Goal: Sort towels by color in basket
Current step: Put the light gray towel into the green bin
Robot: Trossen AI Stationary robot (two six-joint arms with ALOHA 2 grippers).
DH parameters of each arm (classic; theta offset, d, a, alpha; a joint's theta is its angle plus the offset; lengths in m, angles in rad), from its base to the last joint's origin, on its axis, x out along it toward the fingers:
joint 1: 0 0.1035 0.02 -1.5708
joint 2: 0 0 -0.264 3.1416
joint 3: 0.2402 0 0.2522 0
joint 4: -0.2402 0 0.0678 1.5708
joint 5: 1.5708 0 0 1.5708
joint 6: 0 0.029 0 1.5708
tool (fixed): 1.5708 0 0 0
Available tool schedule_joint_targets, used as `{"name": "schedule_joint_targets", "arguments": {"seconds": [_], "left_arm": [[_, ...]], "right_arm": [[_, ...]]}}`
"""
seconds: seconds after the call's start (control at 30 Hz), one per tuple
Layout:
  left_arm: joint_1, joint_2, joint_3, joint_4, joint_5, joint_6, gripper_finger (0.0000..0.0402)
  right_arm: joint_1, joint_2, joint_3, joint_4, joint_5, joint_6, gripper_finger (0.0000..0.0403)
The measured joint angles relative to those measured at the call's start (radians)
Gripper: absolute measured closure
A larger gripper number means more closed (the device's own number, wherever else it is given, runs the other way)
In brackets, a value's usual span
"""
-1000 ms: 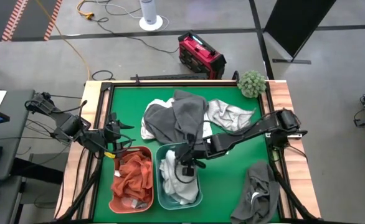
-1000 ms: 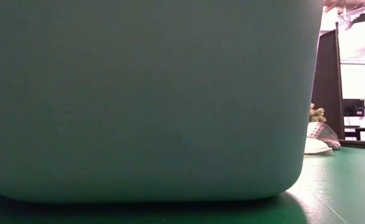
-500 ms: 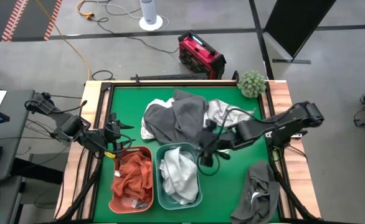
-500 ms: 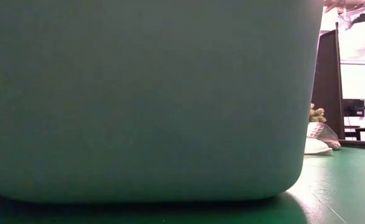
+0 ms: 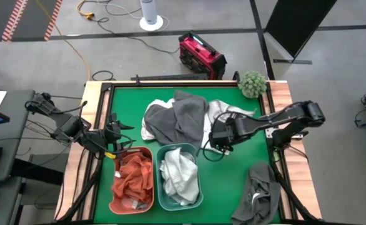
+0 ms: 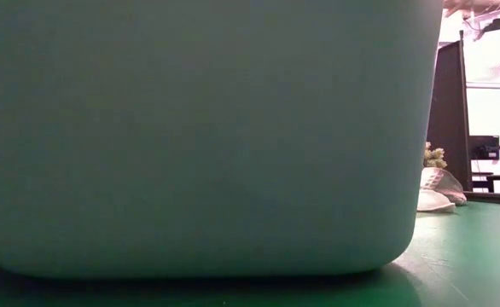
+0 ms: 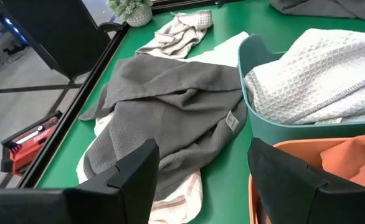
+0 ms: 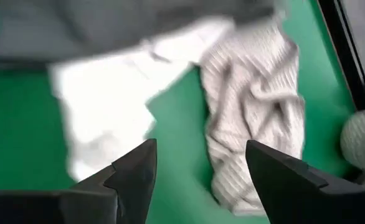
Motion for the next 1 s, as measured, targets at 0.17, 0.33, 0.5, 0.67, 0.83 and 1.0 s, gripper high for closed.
{"name": "schedule_joint_targets", "arguments": {"seconds": [0.17,0.33,0.5,0.67,0.83,1.0], "left_arm": [[0.0,0.0,-0.001,-0.006,0.003,-0.012,0.0166],[0.0,0.0,-0.001,-0.006,0.004,-0.012,0.0166],[0.0,0.0,-0.001,-0.006,0.004,-0.012,0.0166],[0.0,0.0,-0.001,-0.007,0.004,-0.012,0.0166],[0.0,0.0,-0.001,-0.006,0.004,-0.017,0.0166],[0.0,0.0,-0.001,-0.006,0.004,-0.019,0.0166]], "right_arm": [[-0.063,-0.034,-0.11,0.012,-0.001,0.001,0.0137],[-0.13,-0.099,-0.208,0.029,-0.006,-0.001,0.0146],[-0.2,-0.192,-0.316,0.1,-0.071,-0.001,0.0155],[-0.24,-0.253,-0.42,0.197,-0.077,-0.001,0.0165],[-0.259,-0.262,-0.479,0.292,-0.081,0.0,0.0171],[-0.262,-0.262,-0.507,0.377,-0.085,0.0,0.0173]]}}
